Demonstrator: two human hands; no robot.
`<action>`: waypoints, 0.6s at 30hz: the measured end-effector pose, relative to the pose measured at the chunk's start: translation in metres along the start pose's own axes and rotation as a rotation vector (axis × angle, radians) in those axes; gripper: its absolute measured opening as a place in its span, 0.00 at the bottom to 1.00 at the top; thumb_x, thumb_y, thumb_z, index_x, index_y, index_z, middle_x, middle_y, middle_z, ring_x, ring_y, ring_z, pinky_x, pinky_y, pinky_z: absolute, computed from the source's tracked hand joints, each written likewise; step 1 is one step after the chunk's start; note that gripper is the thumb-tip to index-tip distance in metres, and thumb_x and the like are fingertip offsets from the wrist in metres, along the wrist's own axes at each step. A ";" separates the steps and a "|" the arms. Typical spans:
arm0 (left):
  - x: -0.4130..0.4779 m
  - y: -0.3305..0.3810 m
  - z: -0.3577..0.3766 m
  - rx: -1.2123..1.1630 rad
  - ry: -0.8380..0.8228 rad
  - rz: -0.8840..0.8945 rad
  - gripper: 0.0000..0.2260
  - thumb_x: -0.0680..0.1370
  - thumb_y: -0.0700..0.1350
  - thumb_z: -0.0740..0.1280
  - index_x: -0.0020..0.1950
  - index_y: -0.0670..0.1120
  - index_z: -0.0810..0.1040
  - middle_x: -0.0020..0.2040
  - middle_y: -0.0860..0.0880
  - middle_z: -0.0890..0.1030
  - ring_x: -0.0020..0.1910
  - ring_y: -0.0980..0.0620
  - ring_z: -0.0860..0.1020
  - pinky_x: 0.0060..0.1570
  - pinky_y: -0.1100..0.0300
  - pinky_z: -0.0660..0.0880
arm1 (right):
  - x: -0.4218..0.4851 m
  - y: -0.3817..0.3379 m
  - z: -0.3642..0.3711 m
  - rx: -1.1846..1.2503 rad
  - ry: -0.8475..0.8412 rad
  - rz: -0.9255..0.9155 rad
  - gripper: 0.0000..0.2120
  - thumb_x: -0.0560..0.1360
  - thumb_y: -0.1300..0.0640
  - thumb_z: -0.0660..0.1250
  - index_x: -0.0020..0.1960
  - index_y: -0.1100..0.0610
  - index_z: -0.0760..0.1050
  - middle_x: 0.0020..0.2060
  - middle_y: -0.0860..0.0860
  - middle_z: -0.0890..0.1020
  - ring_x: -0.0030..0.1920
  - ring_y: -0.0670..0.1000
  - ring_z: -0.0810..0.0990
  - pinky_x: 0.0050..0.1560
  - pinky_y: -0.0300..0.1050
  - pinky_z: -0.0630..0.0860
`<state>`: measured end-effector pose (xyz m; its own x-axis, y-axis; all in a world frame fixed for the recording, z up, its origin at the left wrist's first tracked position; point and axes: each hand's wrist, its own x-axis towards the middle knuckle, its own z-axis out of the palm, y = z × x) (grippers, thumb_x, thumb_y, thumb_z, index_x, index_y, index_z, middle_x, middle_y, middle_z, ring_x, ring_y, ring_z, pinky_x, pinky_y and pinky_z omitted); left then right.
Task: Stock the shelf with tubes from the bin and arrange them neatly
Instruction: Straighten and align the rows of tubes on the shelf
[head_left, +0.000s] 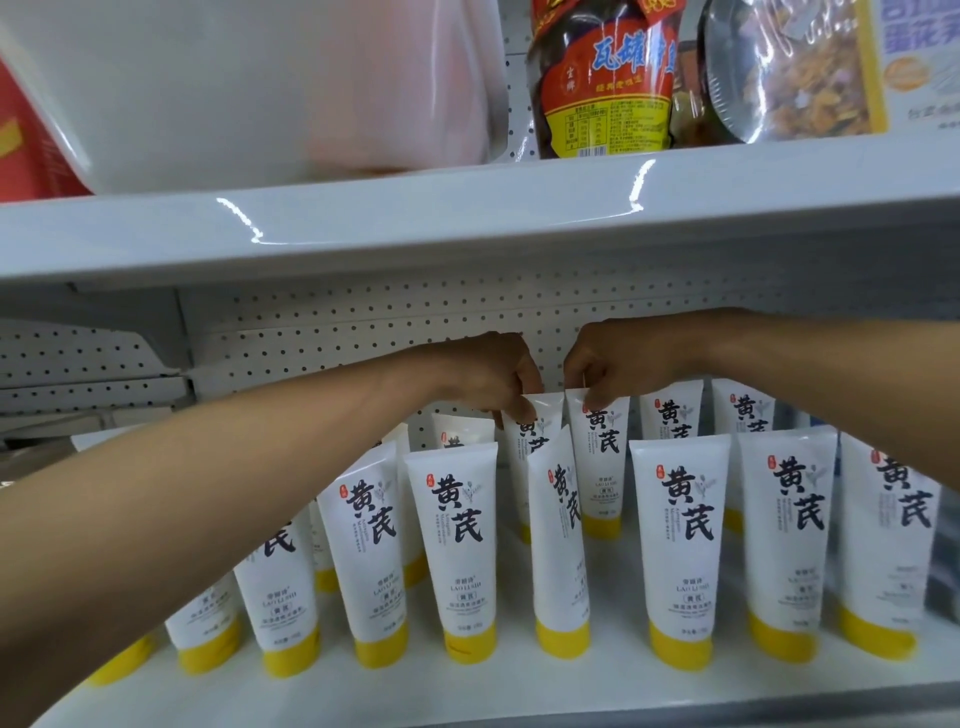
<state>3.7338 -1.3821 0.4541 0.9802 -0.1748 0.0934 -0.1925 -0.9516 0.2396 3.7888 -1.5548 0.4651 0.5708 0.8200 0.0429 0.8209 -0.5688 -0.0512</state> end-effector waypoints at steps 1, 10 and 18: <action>-0.001 -0.001 -0.001 -0.012 0.000 0.003 0.08 0.75 0.43 0.72 0.53 0.45 0.83 0.46 0.52 0.84 0.47 0.53 0.83 0.51 0.63 0.78 | 0.000 -0.001 -0.001 -0.004 -0.005 0.005 0.04 0.74 0.58 0.70 0.49 0.54 0.80 0.44 0.49 0.83 0.46 0.49 0.80 0.55 0.49 0.78; -0.044 -0.047 -0.042 -0.162 -0.082 0.044 0.12 0.74 0.55 0.70 0.54 0.53 0.84 0.49 0.59 0.85 0.50 0.60 0.83 0.53 0.64 0.78 | 0.012 -0.015 -0.011 0.134 -0.064 -0.045 0.18 0.71 0.56 0.72 0.60 0.49 0.77 0.53 0.43 0.82 0.53 0.41 0.79 0.56 0.39 0.77; -0.052 -0.050 -0.021 -0.152 -0.153 0.022 0.11 0.72 0.44 0.75 0.54 0.46 0.85 0.49 0.54 0.86 0.50 0.57 0.83 0.54 0.64 0.77 | 0.031 -0.037 0.003 -0.035 -0.077 -0.038 0.13 0.74 0.48 0.69 0.52 0.55 0.81 0.46 0.48 0.84 0.46 0.48 0.82 0.49 0.42 0.79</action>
<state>3.6915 -1.3206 0.4580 0.9692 -0.2420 -0.0450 -0.2070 -0.9003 0.3828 3.7759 -1.5081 0.4658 0.5369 0.8430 -0.0332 0.8431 -0.5376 -0.0157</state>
